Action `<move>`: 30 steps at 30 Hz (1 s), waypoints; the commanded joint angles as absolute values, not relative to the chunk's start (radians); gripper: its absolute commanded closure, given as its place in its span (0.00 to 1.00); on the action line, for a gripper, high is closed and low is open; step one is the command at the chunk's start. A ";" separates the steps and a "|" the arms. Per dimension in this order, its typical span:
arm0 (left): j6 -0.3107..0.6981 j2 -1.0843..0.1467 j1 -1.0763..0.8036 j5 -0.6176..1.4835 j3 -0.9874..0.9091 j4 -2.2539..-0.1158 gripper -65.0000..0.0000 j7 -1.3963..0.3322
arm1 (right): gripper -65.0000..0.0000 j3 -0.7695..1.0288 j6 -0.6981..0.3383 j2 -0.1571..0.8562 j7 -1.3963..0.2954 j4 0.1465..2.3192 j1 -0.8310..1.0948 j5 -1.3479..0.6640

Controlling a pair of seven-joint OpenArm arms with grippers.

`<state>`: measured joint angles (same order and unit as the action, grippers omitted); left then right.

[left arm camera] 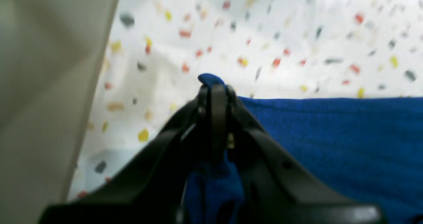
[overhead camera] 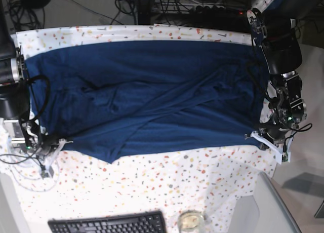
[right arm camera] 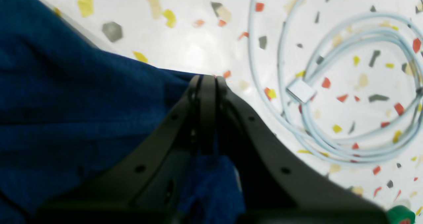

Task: Layout the t-shirt on the table in an organized manner, then fold the t-shirt properly
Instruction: 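Lift both held corners and fold the shirt edge over onto the opposite edge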

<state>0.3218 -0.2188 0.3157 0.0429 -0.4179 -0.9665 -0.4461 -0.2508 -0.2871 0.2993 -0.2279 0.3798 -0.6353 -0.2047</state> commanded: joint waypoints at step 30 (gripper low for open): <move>0.328 -0.234 0.211 0.186 -0.418 -1.155 1.00 -0.432 | 1.00 -0.084 -0.288 0.366 -0.352 0.952 -0.340 -0.208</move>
<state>0.3286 -0.2195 0.1902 0.1753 -0.4168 -1.1290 -0.4610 -0.0891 -0.2874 0.3504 -0.3664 0.9318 -0.3191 -0.2016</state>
